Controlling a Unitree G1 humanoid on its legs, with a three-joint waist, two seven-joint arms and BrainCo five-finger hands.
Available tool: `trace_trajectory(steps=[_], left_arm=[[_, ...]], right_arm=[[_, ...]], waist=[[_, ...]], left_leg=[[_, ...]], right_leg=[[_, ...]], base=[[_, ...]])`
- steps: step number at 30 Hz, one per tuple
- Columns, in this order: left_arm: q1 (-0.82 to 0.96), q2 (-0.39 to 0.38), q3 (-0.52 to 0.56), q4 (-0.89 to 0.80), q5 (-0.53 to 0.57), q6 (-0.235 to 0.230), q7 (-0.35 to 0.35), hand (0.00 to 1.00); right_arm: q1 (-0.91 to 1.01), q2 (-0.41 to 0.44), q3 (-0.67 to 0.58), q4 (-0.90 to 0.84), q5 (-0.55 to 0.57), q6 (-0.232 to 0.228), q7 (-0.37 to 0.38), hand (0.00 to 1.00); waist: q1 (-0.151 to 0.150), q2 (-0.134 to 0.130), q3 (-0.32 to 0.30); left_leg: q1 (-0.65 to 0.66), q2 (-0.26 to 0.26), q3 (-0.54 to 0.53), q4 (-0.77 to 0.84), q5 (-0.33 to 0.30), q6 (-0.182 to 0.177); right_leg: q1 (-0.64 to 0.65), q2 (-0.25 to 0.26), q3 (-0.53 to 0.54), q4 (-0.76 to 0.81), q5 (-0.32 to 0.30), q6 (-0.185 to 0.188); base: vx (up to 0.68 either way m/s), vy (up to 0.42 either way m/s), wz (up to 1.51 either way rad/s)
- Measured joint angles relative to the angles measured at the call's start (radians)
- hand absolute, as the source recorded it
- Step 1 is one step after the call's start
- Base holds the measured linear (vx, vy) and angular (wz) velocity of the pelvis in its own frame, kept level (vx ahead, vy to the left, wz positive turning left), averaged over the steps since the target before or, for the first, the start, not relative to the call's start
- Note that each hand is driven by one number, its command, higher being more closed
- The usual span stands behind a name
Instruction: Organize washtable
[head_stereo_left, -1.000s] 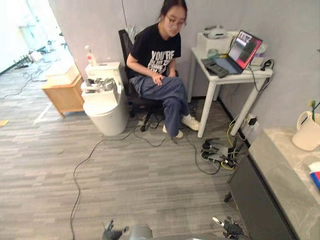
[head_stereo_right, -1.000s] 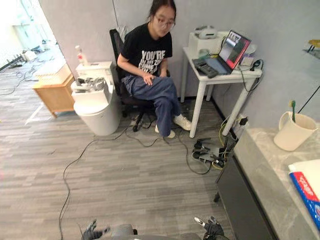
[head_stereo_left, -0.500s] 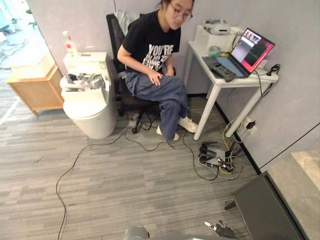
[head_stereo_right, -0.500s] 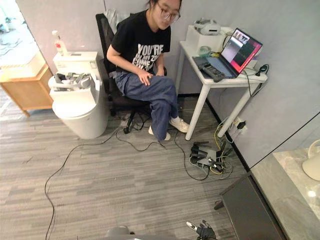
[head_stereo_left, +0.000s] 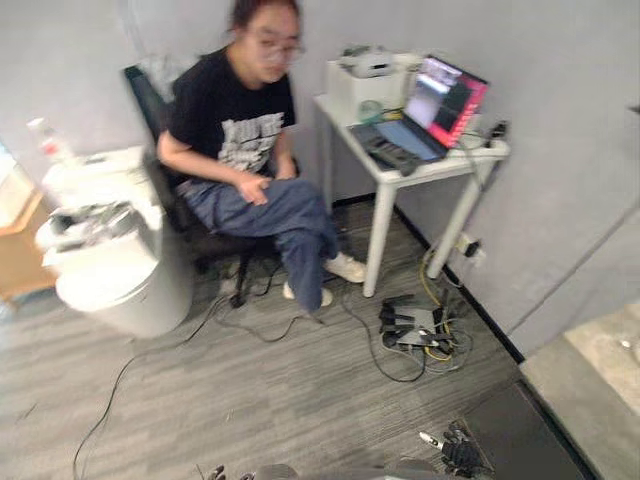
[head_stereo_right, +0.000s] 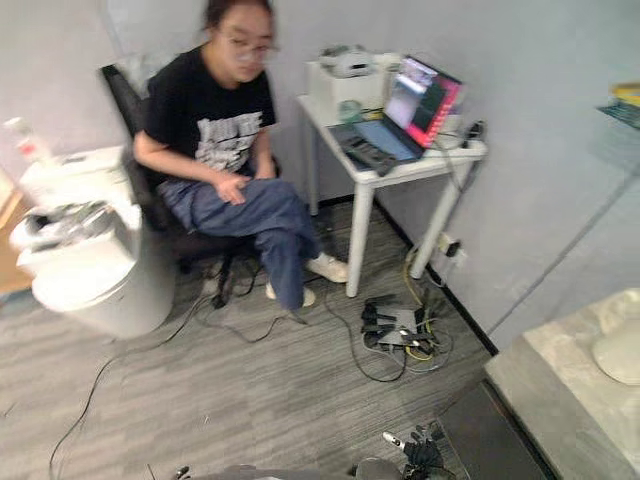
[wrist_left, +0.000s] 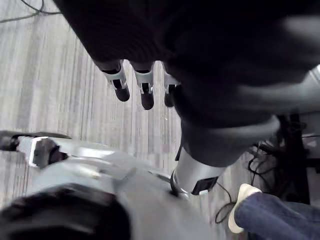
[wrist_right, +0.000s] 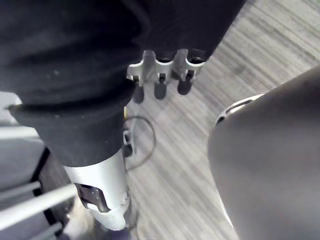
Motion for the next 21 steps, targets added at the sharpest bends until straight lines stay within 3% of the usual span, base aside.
trace_trajectory(steps=[1,2,3,4,5,6,7,8,9,10,12,14,16,17,19,20,21], left_arm=[[-0.003,0.001,0.01,0.002,-0.003,0.001,-0.003,0.0],[-0.018,0.007,0.003,0.003,0.008,0.009,-0.003,0.0],[-0.031,0.011,-0.001,0.003,0.017,0.009,0.003,0.0],[-0.035,0.02,-0.01,0.002,0.025,0.01,0.011,0.0],[-0.057,0.042,-0.034,-0.002,0.025,0.012,0.017,0.0],[-0.075,0.061,-0.037,0.003,0.026,0.022,0.018,0.0],[-0.079,0.065,-0.037,0.002,0.016,0.023,0.018,0.0],[-0.094,0.08,-0.032,0.012,-0.001,0.022,0.023,0.0],[-0.111,0.082,-0.053,0.021,-0.009,0.019,0.033,0.0],[-0.114,0.078,-0.063,0.022,-0.017,0.019,0.04,0.0],[-0.124,0.081,-0.082,0.025,-0.032,0.02,0.06,0.0],[-0.12,0.108,-0.107,0.039,-0.038,0.021,0.069,0.0],[-0.11,0.159,-0.114,0.043,-0.041,0.026,0.082,0.0],[-0.115,0.161,-0.116,0.044,-0.041,0.028,0.084,0.0],[-0.127,0.14,-0.145,0.041,-0.039,0.021,0.085,0.0],[-0.131,0.111,-0.157,0.042,-0.039,0.019,0.082,0.0],[-0.131,0.093,-0.166,0.042,-0.039,0.019,0.081,0.0]], right_arm=[[0.0,0.003,0.0,-0.002,-0.001,0.0,0.002,0.0],[0.002,0.009,-0.005,-0.02,-0.004,-0.004,0.003,0.0],[0.001,0.011,-0.005,-0.028,-0.007,0.0,0.003,0.0],[0.0,0.017,-0.001,-0.035,-0.011,0.004,0.002,0.0],[0.012,0.03,0.0,-0.042,-0.019,0.005,0.002,0.0],[0.029,0.046,-0.003,-0.051,-0.02,0.004,0.001,0.0],[0.028,0.048,-0.005,-0.053,-0.026,0.005,0.002,0.0],[0.011,0.056,-0.009,-0.042,-0.045,0.004,0.002,0.0],[0.008,0.042,-0.047,-0.033,-0.052,0.004,0.003,0.0],[-0.002,0.034,-0.047,-0.007,-0.056,0.006,0.002,0.0],[-0.02,0.006,-0.067,0.006,-0.061,0.012,0.004,0.0],[-0.034,-0.001,-0.068,0.033,-0.063,0.022,0.003,0.0],[-0.036,0.021,-0.081,0.061,-0.062,0.026,0.003,0.0],[-0.04,0.025,-0.106,0.082,-0.062,0.028,0.001,0.0],[-0.041,0.008,-0.132,0.078,-0.062,0.025,0.002,0.0],[-0.039,-0.017,-0.138,0.081,-0.066,0.024,0.002,0.0],[-0.034,-0.025,-0.138,0.084,-0.077,0.025,0.001,0.0]], waist=[[-0.006,0.002,-0.001],[-0.016,0.012,-0.011],[-0.004,0.016,-0.01],[0.009,0.005,-0.009],[0.007,-0.023,-0.007],[0.006,-0.047,-0.003],[0.011,-0.052,0.0],[0.013,-0.073,0.01],[-0.003,-0.044,0.005],[0.003,-0.048,0.004],[-0.015,0.003,0.001],[-0.013,0.001,0.001],[-0.017,-0.059,0.007],[-0.019,-0.065,0.004],[-0.027,-0.044,0.008],[-0.038,-0.021,0.013],[-0.043,-0.014,0.014]], left_leg=[[0.029,0.003,0.003,-0.033,-0.018,-0.001],[0.072,0.054,0.112,-0.118,-0.05,-0.021],[0.082,0.079,0.167,-0.146,-0.048,-0.023],[0.098,0.09,0.222,-0.173,-0.041,-0.034],[0.13,0.085,0.306,-0.191,-0.036,-0.042],[0.152,0.077,0.372,-0.141,-0.024,-0.068],[0.143,0.072,0.391,-0.066,-0.01,-0.09],[0.104,0.07,0.385,-0.029,-0.056,-0.032],[0.121,0.085,0.372,-0.256,0.062,-0.054],[0.134,0.065,0.418,-0.263,0.071,-0.038],[0.154,0.088,0.487,-0.282,0.073,-0.042],[0.172,0.097,0.531,-0.294,0.081,-0.054],[0.204,0.084,0.582,-0.296,0.085,-0.062],[0.211,0.095,0.59,-0.295,0.096,-0.084],[0.236,0.129,0.592,-0.299,0.113,-0.112],[0.24,0.138,0.576,-0.293,0.123,-0.105],[0.237,0.137,0.554,-0.28,0.132,-0.095]], right_leg=[[-0.001,0.015,0.026,-0.006,0.006,0.009],[-0.053,0.065,0.054,-0.015,0.056,0.06],[-0.077,0.062,0.039,-0.011,0.081,0.084],[-0.094,0.05,-0.025,-0.013,0.091,0.107],[-0.106,-0.019,-0.259,-0.002,0.084,0.101],[-0.097,-0.069,-0.465,0.009,0.094,-0.029],[-0.089,-0.08,-0.523,0.016,0.106,-0.091],[-0.071,-0.105,-0.505,0.0,0.121,-0.116],[-0.067,-0.107,-0.48,-0.009,0.086,-0.073],[-0.076,-0.152,-0.489,0.046,0.038,-0.037],[-0.097,-0.264,-0.497,0.144,-0.035,0.033],[-0.094,-0.309,-0.466,0.09,-0.01,0.062],[-0.051,-0.35,-0.413,-0.067,0.164,0.131],[-0.025,-0.316,-0.398,-0.136,0.145,0.153],[0.005,-0.265,-0.372,-0.198,0.159,0.136],[0.021,-0.243,-0.355,-0.218,0.161,0.132],[0.029,-0.241,-0.347,-0.228,0.162,0.13]], base=[[0.35,0.128,-2.1],[0.23,0.101,-1.96],[0.25,0.116,-2.14],[0.07,0.071,-1.8],[0.08,0.083,-1.94],[0.08,0.078,-1.8],[-0.02,0.095,-1.72],[-0.05,0.084,-1.33],[-0.06,0.074,-1.23],[0.03,0.109,-0.81],[0.06,0.11,-0.81],[0.06,-0.024,-0.86],[0.1,-0.197,-0.91],[0.12,-0.303,-0.71],[0.13,-0.275,-0.67],[0.11,-0.181,-0.52],[0.09,-0.144,-0.39]])
